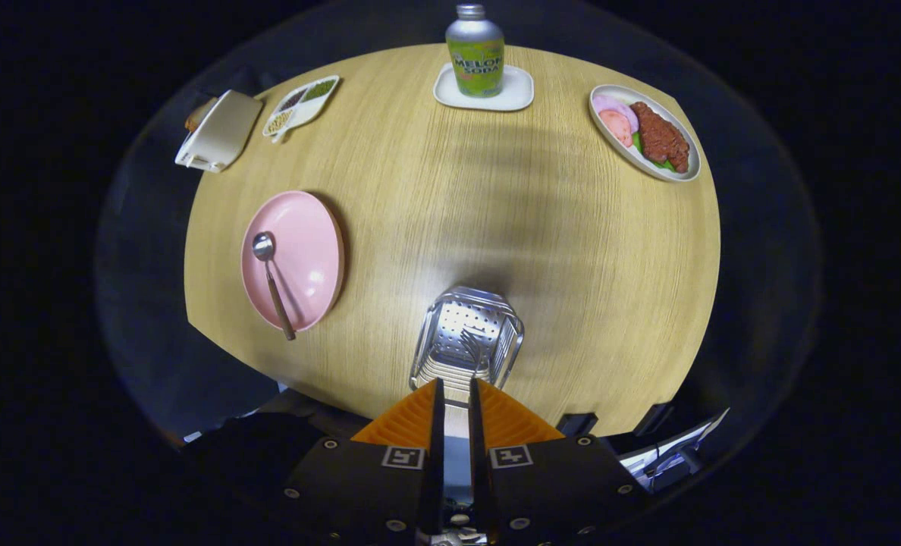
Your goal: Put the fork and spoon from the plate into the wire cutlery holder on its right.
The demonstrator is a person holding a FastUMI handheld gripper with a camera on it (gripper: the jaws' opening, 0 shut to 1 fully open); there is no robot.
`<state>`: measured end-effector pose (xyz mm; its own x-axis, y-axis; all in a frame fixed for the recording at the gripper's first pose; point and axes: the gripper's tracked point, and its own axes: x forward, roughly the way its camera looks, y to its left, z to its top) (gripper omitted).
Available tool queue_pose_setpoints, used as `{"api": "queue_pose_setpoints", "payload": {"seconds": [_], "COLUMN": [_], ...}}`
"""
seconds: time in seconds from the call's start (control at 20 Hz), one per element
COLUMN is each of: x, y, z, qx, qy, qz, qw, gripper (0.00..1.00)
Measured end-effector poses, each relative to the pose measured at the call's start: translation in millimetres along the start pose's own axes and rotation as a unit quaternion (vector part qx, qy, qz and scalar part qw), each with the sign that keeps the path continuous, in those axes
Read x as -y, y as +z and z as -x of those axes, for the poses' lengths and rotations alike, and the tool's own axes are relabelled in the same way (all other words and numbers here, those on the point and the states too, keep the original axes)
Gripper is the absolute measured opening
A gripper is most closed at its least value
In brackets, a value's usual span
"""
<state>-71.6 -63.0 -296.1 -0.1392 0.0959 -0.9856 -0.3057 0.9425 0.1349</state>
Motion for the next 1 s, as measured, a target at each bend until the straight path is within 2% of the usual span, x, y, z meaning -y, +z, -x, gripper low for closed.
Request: {"api": "queue_pose_setpoints", "payload": {"seconds": [0.1,0.2,0.4,0.5,0.55,0.75,1.0], "x": [-5,-11,-25,-32,-33,-48,-74], "y": [8,17,28,34,38,55,76], "z": [9,20,39,46,49,67,98], "qx": [0.045,0.096,0.178,0.215,0.235,0.325,0.431], "qy": [0.001,-0.001,-0.01,-0.015,-0.02,-0.03,-0.032], "qz": [-0.006,-0.003,-0.014,-0.015,-0.016,-0.022,-0.03], "qw": [0.999,0.995,0.984,0.976,0.972,0.945,0.901], "gripper": [0.18,0.23,0.35,0.37,0.41,0.63,0.73]}}
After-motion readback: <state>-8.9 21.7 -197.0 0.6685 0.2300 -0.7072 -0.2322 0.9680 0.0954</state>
